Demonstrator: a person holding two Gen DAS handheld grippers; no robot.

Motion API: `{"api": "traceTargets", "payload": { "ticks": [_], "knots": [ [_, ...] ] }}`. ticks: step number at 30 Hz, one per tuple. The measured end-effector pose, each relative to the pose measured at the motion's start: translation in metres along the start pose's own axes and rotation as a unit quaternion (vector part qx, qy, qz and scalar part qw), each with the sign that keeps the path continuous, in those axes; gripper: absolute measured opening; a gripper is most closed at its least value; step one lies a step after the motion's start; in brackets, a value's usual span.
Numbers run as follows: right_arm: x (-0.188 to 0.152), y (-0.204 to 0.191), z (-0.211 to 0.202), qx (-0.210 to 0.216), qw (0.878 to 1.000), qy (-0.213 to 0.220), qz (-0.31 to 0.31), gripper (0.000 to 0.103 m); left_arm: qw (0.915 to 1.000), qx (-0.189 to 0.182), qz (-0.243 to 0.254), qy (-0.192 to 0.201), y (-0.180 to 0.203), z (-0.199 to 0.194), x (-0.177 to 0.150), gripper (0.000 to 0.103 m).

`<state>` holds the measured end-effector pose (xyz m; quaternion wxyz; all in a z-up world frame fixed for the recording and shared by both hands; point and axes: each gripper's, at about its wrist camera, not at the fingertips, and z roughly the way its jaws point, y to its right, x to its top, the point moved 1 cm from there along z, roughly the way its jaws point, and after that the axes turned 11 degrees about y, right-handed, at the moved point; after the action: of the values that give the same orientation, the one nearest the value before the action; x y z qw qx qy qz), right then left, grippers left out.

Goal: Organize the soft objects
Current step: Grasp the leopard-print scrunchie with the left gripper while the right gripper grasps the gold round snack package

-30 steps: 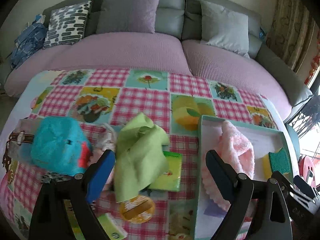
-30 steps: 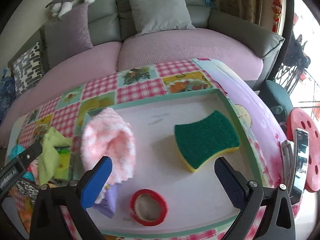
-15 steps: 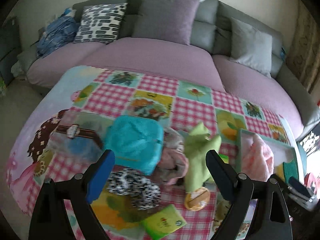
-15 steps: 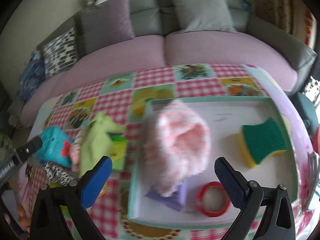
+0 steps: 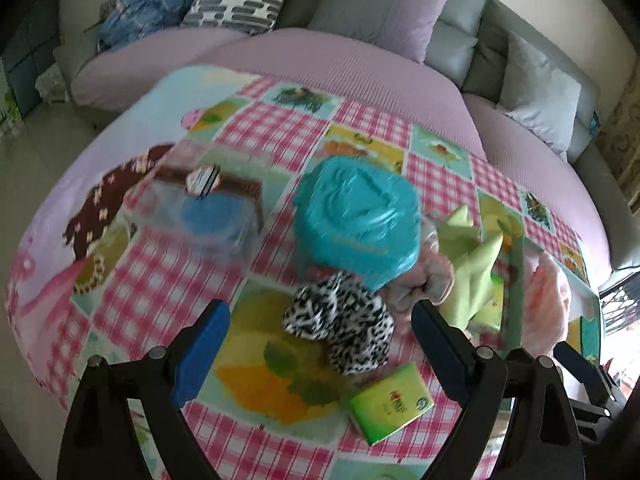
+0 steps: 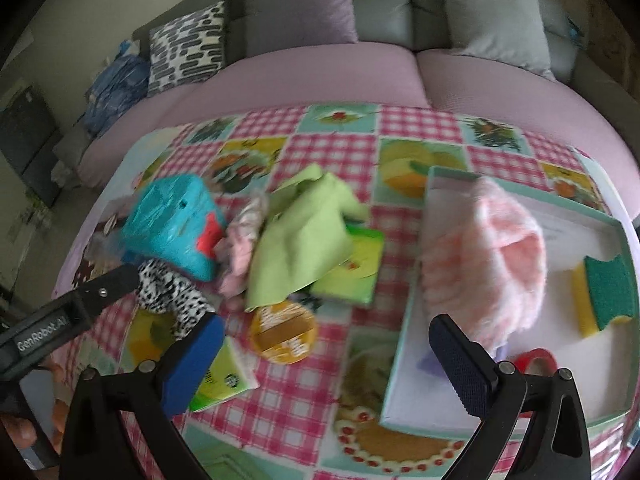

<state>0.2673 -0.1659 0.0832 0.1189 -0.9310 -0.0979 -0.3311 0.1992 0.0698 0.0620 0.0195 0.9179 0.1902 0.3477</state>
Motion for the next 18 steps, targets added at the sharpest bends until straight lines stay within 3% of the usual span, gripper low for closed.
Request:
{"api": "traceTargets", "payload": {
  "ticks": [9, 18],
  "knots": [
    [-0.010, -0.012, 0.007, -0.006, 1.000, -0.022, -0.008, 0.103, 0.9982, -0.023, -0.030, -0.046, -0.011, 0.023, -0.020, 0.092],
    [-0.019, -0.020, 0.027, -0.002, 0.999, -0.047, -0.022, 0.103, 0.9965, -0.029, -0.049, -0.061, -0.010, 0.042, -0.023, 0.092]
  ]
}}
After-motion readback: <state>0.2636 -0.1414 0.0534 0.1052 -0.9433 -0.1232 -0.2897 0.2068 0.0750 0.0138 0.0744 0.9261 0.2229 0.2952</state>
